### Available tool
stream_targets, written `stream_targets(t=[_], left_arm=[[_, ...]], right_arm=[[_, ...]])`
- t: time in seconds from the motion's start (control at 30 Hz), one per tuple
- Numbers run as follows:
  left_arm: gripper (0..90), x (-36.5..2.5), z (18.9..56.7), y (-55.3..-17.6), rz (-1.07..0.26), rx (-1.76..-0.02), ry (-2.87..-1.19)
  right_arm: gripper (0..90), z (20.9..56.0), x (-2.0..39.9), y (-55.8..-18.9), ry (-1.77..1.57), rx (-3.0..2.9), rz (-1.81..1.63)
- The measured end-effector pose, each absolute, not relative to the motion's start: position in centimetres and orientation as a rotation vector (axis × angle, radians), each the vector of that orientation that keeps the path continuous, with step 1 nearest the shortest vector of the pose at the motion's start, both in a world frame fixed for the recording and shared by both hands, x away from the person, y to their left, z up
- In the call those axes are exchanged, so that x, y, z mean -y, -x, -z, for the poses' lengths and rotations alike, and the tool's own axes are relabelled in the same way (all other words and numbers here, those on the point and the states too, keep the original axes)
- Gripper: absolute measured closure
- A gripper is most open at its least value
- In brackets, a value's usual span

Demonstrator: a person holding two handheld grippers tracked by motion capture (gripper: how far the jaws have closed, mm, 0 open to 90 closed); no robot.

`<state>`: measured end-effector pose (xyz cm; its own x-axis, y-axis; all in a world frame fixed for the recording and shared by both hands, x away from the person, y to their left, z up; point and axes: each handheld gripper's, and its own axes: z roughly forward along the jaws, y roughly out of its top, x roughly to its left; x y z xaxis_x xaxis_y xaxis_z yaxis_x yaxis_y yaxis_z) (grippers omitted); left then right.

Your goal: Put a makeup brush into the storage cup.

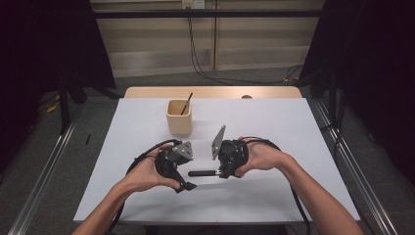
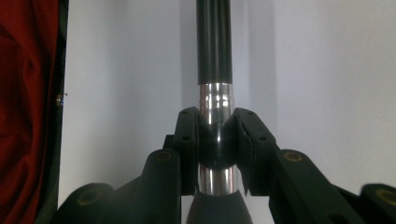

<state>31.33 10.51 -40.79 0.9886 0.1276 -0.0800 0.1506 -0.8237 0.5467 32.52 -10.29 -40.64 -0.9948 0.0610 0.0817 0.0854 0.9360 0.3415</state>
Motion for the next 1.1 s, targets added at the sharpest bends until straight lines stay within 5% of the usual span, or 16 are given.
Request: stream_targets(t=[1.1], left_arm=[[69.1, -8.7, 41.9, -32.3, 0.111, -0.166, -2.594]], right_arm=[[72.0, 40.8, 9.9, -32.4, 0.084, 3.025, 0.563]])
